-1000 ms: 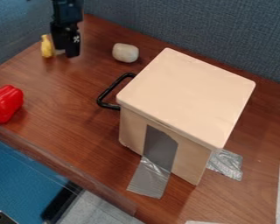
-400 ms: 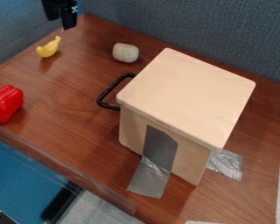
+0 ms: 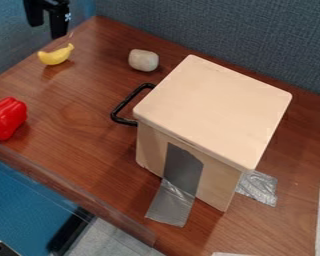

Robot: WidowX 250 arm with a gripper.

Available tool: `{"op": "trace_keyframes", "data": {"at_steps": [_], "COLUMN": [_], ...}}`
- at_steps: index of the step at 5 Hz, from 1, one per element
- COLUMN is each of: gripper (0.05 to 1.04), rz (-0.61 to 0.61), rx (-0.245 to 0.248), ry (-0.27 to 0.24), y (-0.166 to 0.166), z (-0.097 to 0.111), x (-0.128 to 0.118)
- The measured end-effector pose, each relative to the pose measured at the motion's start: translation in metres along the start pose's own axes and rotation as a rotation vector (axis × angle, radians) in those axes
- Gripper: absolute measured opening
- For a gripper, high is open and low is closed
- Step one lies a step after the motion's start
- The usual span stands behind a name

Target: Move a yellow banana

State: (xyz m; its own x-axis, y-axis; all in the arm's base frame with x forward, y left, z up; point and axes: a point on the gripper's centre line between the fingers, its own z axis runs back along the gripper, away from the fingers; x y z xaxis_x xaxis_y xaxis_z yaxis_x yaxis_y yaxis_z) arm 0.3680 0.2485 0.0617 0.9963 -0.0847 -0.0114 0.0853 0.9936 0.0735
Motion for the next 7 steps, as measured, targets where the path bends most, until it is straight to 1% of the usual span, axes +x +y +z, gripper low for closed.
{"op": "trace_keyframes", "data": {"at_steps": [1,2,3,4,5,6,7], "gripper": [0.999,0.999,0.999,0.968,0.692,0.412,0.382], "rz": [0.018,0.023,0.024,0.010,0.009,-0.003,-0.011], "rx": [0.015,-0.008,-0.022,-0.046,-0.065,-0.086,-0.119], "ry": [0.011,0.054,0.065,0.082,0.061,0.052,0.033], "y": [0.003,0.002,0.004,0.002,-0.002,-0.012,-0.031], "z": [-0.013,-0.040,-0.054,-0.062,-0.064,-0.061,-0.049], "x": [0.000,-0.001,0.004,0.006,0.008,0.005,0.000]}}
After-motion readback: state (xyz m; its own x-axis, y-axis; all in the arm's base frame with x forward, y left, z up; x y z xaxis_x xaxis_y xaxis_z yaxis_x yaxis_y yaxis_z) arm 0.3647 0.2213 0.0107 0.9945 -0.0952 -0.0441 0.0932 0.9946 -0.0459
